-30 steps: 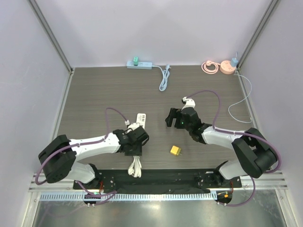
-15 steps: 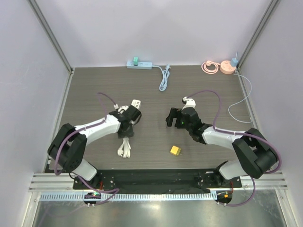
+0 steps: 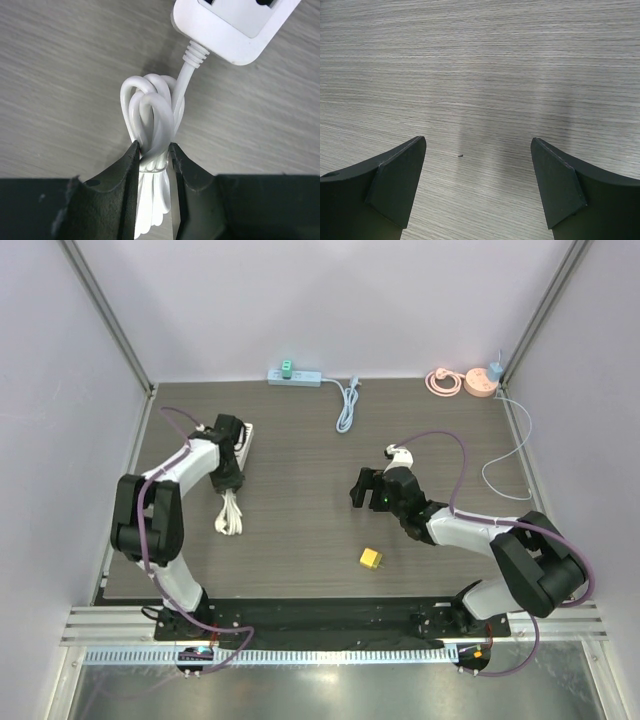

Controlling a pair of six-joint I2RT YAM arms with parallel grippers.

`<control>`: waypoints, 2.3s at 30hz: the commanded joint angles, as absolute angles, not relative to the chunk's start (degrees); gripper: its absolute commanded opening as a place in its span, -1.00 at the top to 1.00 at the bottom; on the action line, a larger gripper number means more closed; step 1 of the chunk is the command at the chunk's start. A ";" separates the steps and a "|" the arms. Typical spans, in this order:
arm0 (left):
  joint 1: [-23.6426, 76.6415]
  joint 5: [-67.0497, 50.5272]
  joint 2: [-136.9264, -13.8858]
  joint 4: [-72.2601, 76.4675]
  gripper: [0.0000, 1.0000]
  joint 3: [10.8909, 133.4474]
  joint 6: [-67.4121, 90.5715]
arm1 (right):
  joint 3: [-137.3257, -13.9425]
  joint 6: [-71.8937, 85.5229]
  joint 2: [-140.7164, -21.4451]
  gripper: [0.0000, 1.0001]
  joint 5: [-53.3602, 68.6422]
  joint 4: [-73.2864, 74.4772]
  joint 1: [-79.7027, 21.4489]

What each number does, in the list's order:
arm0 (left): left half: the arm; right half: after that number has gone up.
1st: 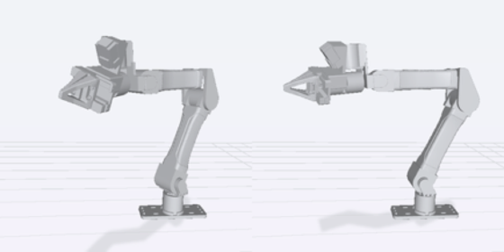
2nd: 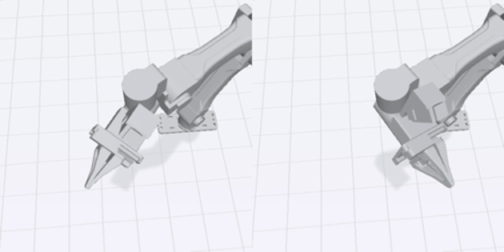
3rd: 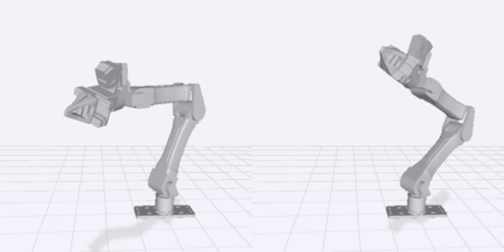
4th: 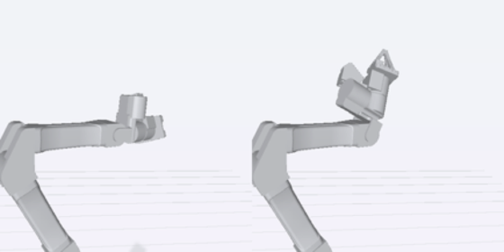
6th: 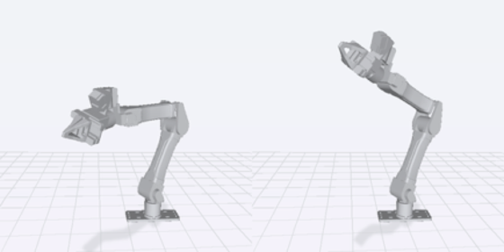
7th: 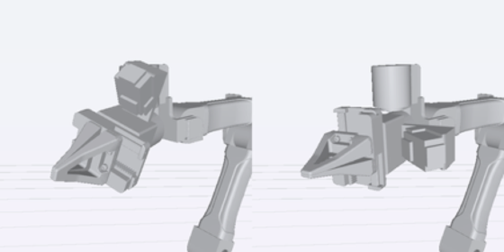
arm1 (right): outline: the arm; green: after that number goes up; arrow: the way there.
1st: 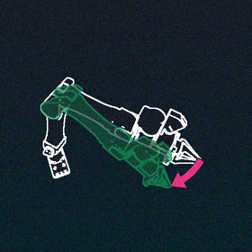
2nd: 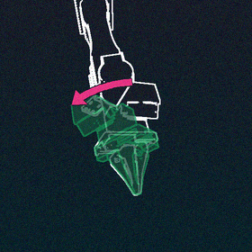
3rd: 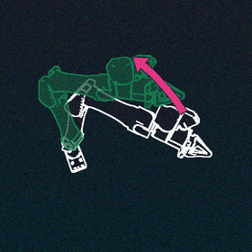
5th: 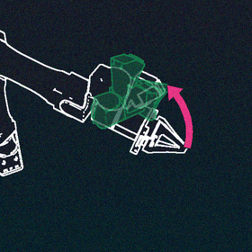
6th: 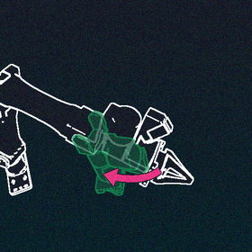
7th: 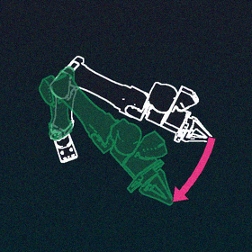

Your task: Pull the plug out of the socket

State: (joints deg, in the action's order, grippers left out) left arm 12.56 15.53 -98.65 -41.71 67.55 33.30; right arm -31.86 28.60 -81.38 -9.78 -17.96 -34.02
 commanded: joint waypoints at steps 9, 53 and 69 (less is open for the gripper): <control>5.62 17.66 -109.60 -49.92 0.61 83.32 23.20 | -32.96 28.48 -82.62 -0.83 -8.88 -20.48 -33.57; 12.13 -9.14 -76.47 -29.62 -0.58 71.37 29.18 | -113.63 17.93 -135.15 -0.56 -23.73 12.30 -27.69; 11.43 -11.34 -77.61 -28.83 -0.57 70.84 29.88 | -123.93 16.97 -144.49 0.34 -20.83 16.35 -25.31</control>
